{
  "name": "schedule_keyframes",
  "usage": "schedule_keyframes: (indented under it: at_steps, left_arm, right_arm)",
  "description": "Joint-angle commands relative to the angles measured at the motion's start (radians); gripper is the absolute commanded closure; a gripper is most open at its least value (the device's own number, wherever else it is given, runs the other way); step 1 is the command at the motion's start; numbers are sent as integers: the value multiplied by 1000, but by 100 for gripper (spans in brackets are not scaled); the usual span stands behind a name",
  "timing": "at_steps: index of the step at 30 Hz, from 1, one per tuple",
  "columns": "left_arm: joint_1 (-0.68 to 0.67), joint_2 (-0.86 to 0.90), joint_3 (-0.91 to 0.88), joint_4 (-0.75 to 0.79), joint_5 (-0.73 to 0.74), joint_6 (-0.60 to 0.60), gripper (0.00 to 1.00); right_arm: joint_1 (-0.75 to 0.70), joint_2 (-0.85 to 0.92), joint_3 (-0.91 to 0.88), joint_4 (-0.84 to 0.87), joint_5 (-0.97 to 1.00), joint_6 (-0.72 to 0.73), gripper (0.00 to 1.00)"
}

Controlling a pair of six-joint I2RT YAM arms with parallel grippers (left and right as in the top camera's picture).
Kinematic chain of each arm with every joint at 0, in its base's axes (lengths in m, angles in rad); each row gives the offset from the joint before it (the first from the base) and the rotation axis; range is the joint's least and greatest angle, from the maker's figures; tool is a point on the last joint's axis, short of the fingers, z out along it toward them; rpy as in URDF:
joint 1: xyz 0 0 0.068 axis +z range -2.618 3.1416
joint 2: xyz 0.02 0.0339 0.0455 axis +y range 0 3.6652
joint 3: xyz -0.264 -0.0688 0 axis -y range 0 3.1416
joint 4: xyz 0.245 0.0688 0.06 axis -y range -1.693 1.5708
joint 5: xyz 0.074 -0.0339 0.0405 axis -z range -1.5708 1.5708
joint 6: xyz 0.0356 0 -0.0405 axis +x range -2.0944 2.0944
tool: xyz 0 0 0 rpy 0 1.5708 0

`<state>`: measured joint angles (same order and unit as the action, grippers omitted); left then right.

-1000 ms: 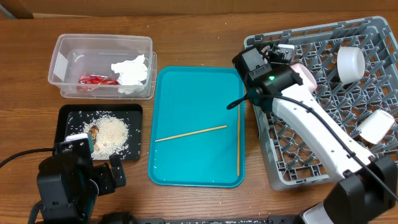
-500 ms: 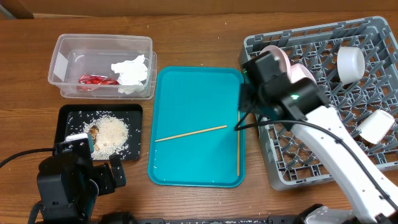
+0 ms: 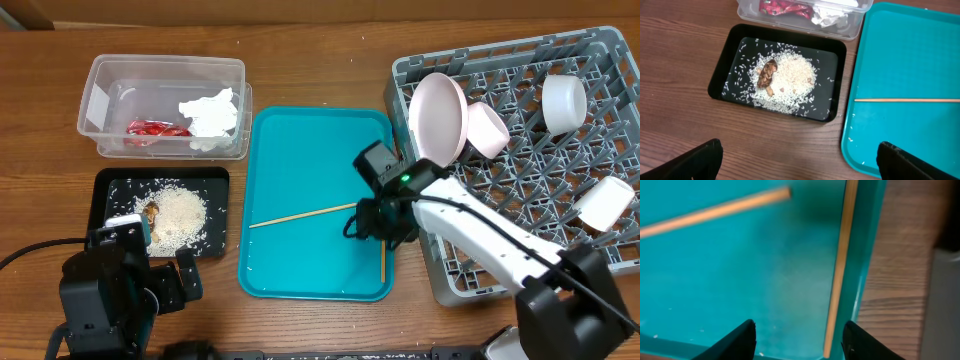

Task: Sort waste into correct bins and load items into the dishwasher
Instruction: 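Grasp the upright wooden chopstick on the teal tray with the right gripper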

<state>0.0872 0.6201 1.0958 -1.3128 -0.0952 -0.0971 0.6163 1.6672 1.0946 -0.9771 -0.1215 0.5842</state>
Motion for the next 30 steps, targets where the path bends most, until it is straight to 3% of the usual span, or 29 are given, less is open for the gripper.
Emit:
schedule_keyframes:
  at_steps: [1, 16, 30]
  left_arm:
    - [4, 2, 5, 1, -11, 4, 0]
    - [4, 2, 5, 1, -11, 4, 0]
    - [4, 2, 5, 1, -11, 4, 0]
  right_arm:
    - [5, 29, -45, 35, -29, 42, 43]
    - [6, 127, -61, 18, -31, 42, 44]
    - [6, 127, -61, -3, -38, 34, 73]
